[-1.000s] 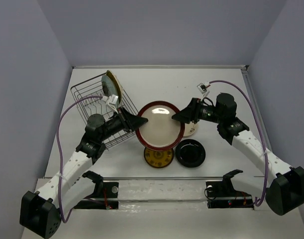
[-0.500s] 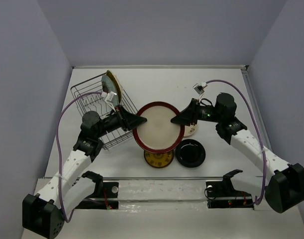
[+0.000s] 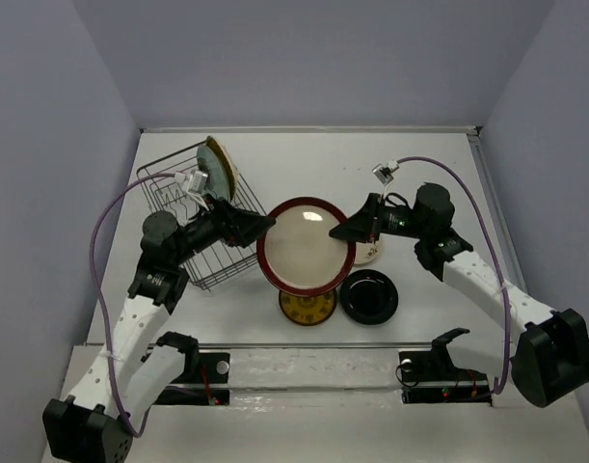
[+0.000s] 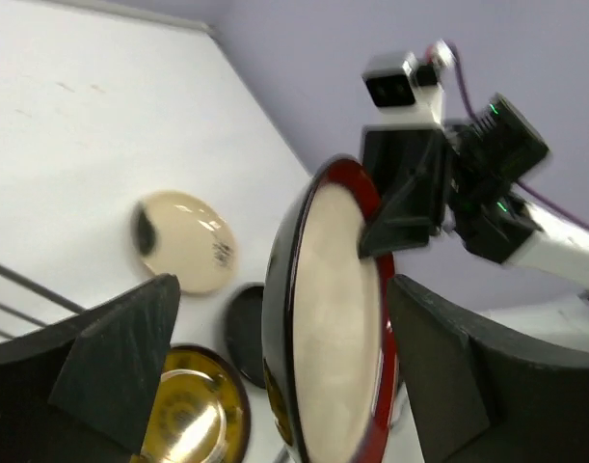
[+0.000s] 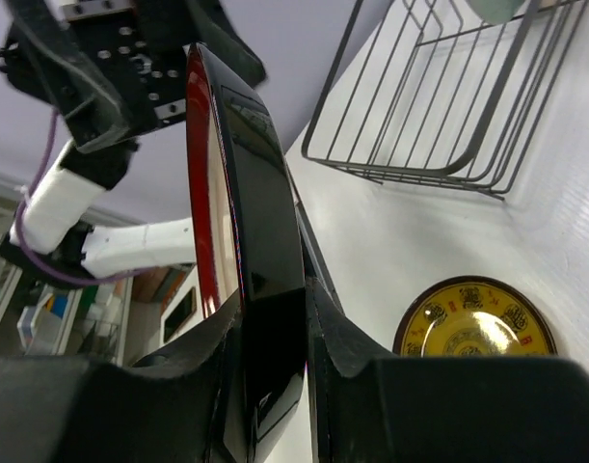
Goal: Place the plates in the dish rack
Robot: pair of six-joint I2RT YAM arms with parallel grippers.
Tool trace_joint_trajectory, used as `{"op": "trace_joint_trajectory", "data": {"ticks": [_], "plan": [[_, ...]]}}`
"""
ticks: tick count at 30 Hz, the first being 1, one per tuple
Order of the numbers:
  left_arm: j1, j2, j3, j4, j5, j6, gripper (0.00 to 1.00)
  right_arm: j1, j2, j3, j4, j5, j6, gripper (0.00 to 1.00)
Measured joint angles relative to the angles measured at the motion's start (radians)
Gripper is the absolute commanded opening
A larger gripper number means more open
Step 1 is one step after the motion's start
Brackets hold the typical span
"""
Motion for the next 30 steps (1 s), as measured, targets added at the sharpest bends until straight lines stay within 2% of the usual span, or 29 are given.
{"op": "trace_joint_trajectory", "data": {"ticks": [2,5,9,13,18,19,20,22,27,30], "plan": [[0.013,-0.030,0.075,-0.129,-0.105,0.104,0.99,0.019,0.006,0.026,-0.042,0.061,-0.003,0.07],[0.015,-0.115,0.197,-0.289,-0.335,0.251,0.99,0.086,0.055,0.114,-0.107,0.170,-0.023,0.07],[0.015,-0.275,0.241,-0.382,-0.594,0.374,0.99,0.209,0.172,0.318,-0.201,0.345,-0.074,0.07],[0.016,-0.394,0.236,-0.412,-0.773,0.431,0.99,0.338,0.362,0.606,-0.337,0.587,-0.150,0.07],[0.010,-0.428,0.212,-0.438,-0.913,0.476,0.99,0.486,0.670,1.044,-0.538,0.970,-0.284,0.07],[0.006,-0.428,0.212,-0.442,-0.931,0.483,0.99,0.517,0.756,1.164,-0.589,1.090,-0.330,0.07],[-0.003,-0.430,0.212,-0.446,-0.954,0.490,0.99,0.527,0.789,1.201,-0.602,1.116,-0.337,0.07],[-0.021,-0.438,0.211,-0.447,-0.990,0.500,0.99,0.563,0.910,1.375,-0.675,1.266,-0.429,0.07],[-0.067,-0.478,0.206,-0.451,-1.066,0.520,0.99,0.623,1.215,1.727,-0.650,1.516,-0.624,0.07],[-0.083,-0.486,0.205,-0.455,-1.091,0.527,0.99,0.636,1.300,1.760,-0.589,1.595,-0.726,0.07]]}}
